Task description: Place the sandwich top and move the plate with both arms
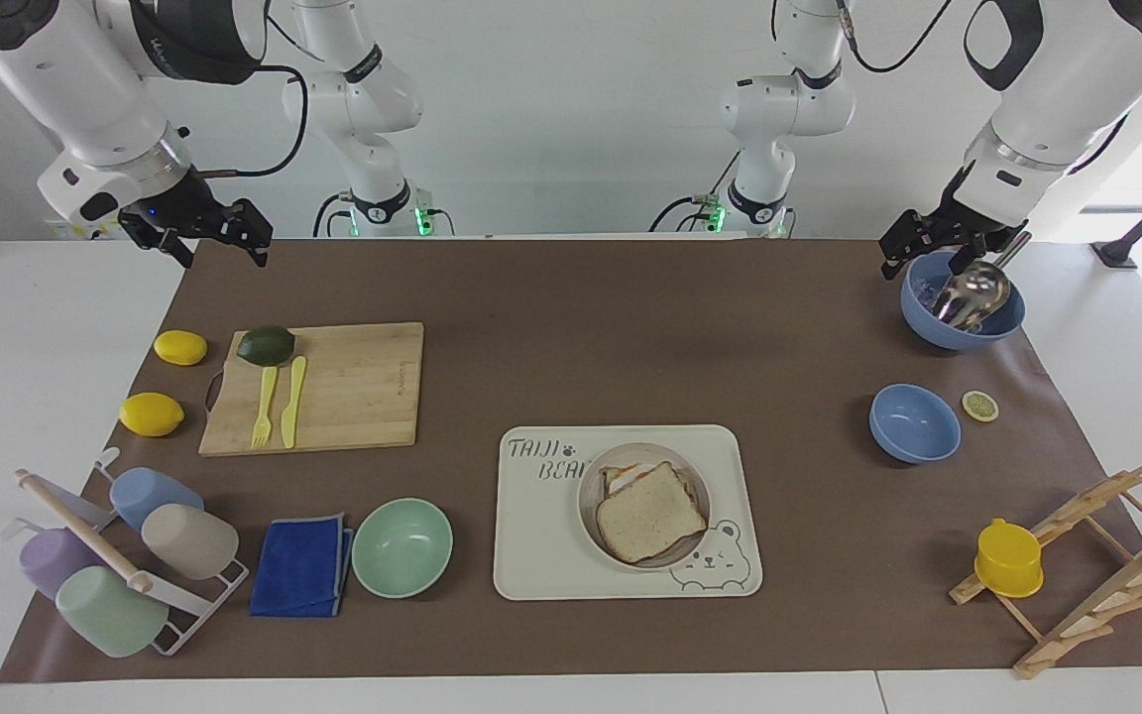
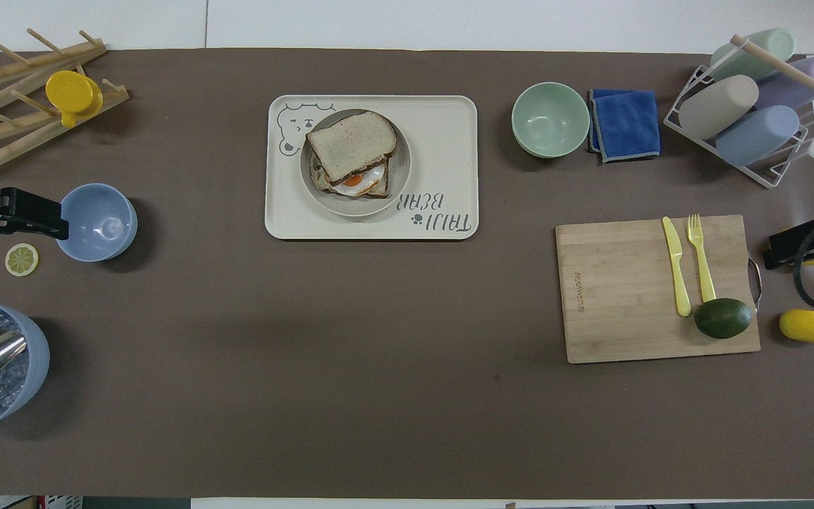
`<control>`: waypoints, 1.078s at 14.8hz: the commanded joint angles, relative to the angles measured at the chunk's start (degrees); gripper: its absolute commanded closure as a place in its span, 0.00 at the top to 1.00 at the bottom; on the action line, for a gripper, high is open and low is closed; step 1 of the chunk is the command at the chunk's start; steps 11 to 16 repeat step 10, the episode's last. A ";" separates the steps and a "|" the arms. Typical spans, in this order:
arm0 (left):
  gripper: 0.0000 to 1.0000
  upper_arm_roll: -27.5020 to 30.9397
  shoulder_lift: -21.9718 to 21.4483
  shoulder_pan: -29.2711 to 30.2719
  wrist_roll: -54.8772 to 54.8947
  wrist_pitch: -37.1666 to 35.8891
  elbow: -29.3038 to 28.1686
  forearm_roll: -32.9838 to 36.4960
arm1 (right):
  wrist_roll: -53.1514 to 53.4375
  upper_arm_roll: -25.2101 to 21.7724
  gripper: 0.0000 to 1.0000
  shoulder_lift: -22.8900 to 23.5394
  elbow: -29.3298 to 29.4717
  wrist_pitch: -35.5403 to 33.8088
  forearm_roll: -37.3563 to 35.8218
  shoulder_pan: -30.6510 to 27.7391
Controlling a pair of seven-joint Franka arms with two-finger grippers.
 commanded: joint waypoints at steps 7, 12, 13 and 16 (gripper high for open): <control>1.00 -0.32 -0.50 0.41 1.24 -0.95 -0.24 0.54 | -0.89 0.03 1.00 -0.72 -0.41 -0.70 0.70 -0.24; 1.00 -0.32 -0.50 0.15 1.24 -0.95 -0.24 0.54 | -0.89 0.03 1.00 -0.72 -0.41 -0.70 0.70 -0.24; 1.00 -0.32 -0.50 0.15 1.24 -0.95 -0.24 0.54 | -0.89 0.03 1.00 -0.72 -0.41 -0.70 0.70 -0.24; 1.00 -0.32 -0.50 0.15 1.24 -0.95 -0.24 0.54 | -0.89 0.03 1.00 -0.72 -0.41 -0.70 0.70 -0.24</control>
